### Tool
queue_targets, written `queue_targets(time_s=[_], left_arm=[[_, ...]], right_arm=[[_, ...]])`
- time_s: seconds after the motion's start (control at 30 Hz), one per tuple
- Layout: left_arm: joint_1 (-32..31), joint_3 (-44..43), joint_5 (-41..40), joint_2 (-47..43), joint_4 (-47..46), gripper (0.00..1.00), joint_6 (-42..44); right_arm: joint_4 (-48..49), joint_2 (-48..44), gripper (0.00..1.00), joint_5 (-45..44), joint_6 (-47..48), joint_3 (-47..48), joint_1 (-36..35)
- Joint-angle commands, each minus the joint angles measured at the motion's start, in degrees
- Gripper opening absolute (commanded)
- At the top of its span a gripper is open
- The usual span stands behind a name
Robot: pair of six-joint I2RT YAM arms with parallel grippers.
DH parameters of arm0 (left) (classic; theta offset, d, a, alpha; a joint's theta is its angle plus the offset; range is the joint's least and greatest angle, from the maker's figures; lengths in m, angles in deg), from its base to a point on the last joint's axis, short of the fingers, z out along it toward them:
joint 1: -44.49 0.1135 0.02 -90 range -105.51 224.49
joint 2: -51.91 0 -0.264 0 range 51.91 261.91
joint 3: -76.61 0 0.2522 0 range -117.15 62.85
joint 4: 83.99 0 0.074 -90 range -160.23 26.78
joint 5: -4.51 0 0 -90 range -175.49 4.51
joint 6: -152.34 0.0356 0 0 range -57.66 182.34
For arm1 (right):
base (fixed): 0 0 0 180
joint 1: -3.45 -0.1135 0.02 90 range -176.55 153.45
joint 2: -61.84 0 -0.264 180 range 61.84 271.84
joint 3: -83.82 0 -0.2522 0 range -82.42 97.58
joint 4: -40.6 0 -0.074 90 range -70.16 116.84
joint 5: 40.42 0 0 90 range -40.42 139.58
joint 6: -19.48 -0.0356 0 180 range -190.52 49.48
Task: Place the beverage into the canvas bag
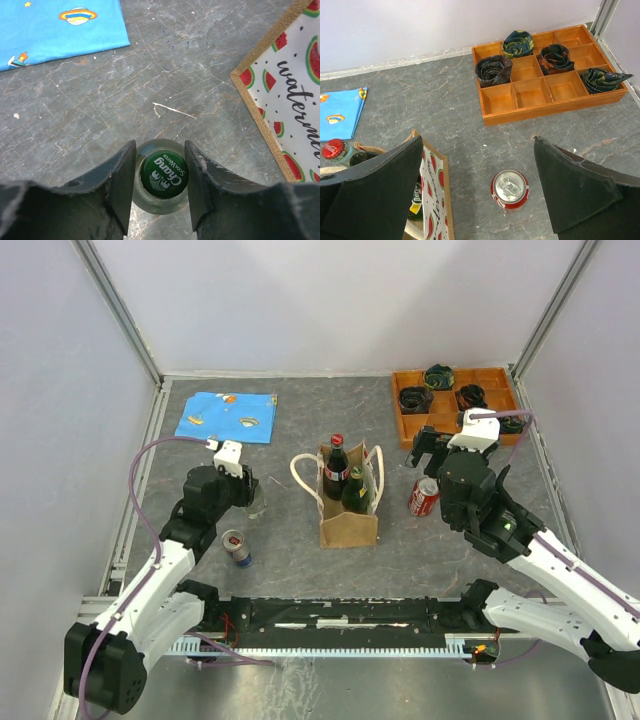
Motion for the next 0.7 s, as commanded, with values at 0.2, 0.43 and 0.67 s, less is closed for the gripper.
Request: queue_targets(time_s=[0.2, 0.43, 0.67], left_arm=[[-0.1, 2.8, 1.4, 1.7, -8.3, 0.07, -3.3], [0.0, -2.2, 4.9, 2.0, -7.3, 0.03, -2.4], [-0.1, -10.8, 7.3, 2.7, -5.9, 0.03, -0.3]], right_arm=[[1.6, 0.5, 0.99, -1.1, 0.1, 0.6, 0.4], [1.1, 0.3, 0.99, -1.0, -0.4, 0.5, 0.5], [1.0, -0.1, 0.99, -1.3, -0.5, 0.2, 0.5]])
